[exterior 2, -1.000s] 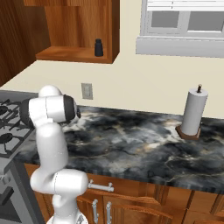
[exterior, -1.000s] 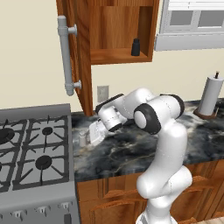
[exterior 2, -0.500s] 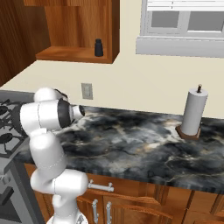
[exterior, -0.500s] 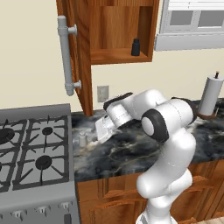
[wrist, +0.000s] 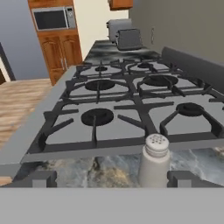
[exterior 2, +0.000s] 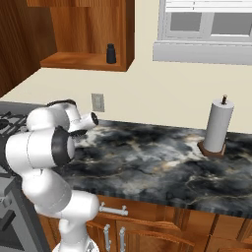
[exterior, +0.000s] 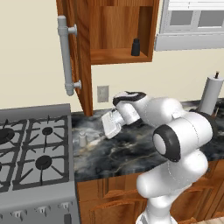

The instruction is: Take 2 condiments from the cabinet and move them on the counter near the stove.Make sure the condiments are lined up with each other, next to each other.

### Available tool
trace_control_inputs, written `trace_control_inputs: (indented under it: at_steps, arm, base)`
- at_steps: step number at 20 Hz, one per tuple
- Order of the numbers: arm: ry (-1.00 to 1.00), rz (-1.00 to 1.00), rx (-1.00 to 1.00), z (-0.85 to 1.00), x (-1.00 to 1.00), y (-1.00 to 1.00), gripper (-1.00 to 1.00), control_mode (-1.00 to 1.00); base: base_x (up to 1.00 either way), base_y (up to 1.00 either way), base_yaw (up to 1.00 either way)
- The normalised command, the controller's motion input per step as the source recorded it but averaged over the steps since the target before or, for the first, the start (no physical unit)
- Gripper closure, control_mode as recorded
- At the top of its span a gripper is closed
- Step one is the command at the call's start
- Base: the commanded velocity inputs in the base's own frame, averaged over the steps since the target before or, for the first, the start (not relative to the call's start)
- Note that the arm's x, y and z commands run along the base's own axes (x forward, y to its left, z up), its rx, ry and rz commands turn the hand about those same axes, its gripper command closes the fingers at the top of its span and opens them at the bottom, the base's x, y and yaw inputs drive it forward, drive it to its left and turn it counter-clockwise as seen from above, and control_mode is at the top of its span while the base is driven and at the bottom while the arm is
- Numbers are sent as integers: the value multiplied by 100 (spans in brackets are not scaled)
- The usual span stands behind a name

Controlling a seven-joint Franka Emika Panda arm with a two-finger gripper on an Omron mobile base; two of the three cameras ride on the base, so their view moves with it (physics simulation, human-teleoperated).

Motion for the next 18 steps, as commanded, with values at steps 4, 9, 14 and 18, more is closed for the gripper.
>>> trace_control_inputs:
  at_steps: [4, 9, 14, 18]
  arm:
    - [0, 0, 0, 38, -37, -28, -100, -100]
    - [0, -1, 0, 37, -46, -23, -100, -100]
    - [0, -5, 0, 42, -50, -19, -100, -100]
    - [0, -6, 0, 38, -49, -20, -100, -100]
  base:
    - [0, 0, 0]
    - [0, 0, 0]
    - [0, 0, 0]
    - [0, 0, 0]
